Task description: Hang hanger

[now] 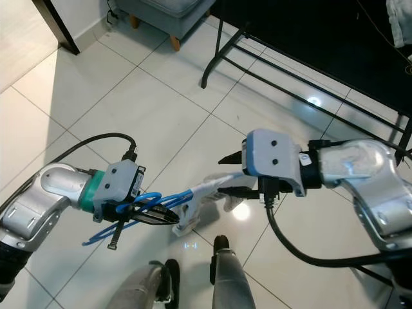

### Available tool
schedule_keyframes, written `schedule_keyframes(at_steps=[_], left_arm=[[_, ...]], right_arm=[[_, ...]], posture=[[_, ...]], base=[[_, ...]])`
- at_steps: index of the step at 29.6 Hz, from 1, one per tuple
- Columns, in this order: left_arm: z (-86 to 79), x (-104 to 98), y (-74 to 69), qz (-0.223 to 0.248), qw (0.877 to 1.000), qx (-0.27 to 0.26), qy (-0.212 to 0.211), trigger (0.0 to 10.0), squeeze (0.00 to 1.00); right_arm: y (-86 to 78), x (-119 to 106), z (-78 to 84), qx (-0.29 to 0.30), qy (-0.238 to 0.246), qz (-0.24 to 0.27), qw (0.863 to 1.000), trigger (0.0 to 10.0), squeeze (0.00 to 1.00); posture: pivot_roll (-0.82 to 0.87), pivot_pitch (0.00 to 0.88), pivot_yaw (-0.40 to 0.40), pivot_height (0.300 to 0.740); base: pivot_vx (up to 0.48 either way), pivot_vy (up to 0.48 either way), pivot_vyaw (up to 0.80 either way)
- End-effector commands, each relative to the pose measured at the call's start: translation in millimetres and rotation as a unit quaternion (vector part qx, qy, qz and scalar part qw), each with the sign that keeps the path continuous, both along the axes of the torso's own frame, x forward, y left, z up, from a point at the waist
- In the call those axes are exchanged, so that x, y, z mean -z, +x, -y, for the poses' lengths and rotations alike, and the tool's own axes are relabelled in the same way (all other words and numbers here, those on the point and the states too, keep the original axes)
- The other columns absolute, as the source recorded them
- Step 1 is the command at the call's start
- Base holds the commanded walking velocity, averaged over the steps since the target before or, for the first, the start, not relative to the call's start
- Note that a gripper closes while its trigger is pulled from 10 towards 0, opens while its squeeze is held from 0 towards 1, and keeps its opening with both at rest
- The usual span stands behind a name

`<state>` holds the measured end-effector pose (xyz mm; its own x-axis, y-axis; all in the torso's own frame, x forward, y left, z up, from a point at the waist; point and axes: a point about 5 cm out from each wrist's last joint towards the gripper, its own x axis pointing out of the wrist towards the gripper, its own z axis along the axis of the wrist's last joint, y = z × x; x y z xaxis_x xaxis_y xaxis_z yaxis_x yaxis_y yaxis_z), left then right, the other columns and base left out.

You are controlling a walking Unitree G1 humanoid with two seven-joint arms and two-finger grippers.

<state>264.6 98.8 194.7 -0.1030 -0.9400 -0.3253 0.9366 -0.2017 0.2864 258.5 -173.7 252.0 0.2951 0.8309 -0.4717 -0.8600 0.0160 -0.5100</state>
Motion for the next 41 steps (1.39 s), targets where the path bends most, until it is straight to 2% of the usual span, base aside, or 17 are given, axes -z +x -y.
schedule_keyframes(at_steps=[1,11,12,13,14,15,35,41], left_arm=[[6.5,-6.1,-5.7,0.008,0.999,0.033,-0.012,10.0,0.00],[9.8,-10.7,-9.3,0.014,0.999,0.048,-0.013,10.0,0.00],[10.4,-11.5,-9.9,0.014,0.999,0.050,-0.013,10.0,0.00],[10.4,-11.5,-9.9,0.014,0.999,0.050,-0.013,10.0,0.00],[10.9,-12.3,-10.2,0.015,0.998,0.052,-0.013,10.0,0.00],[10.8,-12.6,-10.6,0.016,0.998,0.054,-0.012,10.0,0.00],[3.6,-0.8,-8.3,0.021,0.998,0.056,0.019,10.0,0.00],[0.2,6.3,-3.9,0.023,0.998,0.044,0.032,10.0,0.00]], right_arm=[[-2.3,8.6,-6.5,-0.022,-0.006,-0.009,1.000,10.0,0.00],[-4.3,18.8,-19.5,-0.064,-0.006,-0.037,0.997,10.0,0.00],[-4.5,20.8,-20.8,-0.072,-0.010,-0.041,0.997,7.7,0.00],[-4.5,20.8,-20.8,-0.072,-0.010,-0.041,0.997,7.7,0.00],[-4.7,22.3,-21.4,-0.077,-0.013,-0.043,0.996,5.6,0.00],[-4.3,24.1,-21.3,-0.082,-0.018,-0.044,0.996,0.0,0.00],[-3.1,24.6,-24.1,-0.108,-0.027,-0.059,0.992,0.0,0.00],[-6.2,25.9,-25.9,-0.117,-0.022,-0.067,0.991,0.0,0.00]], posture=[[-0.14,0.335,0.101,0.737],[-0.12,0.322,0.106,0.737],[-0.12,0.320,0.105,0.737],[-0.12,0.320,0.105,0.737],[-0.12,0.319,0.106,0.737],[-0.12,0.316,0.108,0.737],[-0.11,0.281,0.120,0.737],[-0.11,0.272,0.124,0.737]], base=[[0.000,0.000,0.00],[0.000,0.000,0.00],[0.000,0.000,0.00],[0.000,0.000,0.00],[0.000,0.000,0.00],[0.000,0.000,0.00],[0.000,0.000,0.00],[0.000,0.000,0.00]])
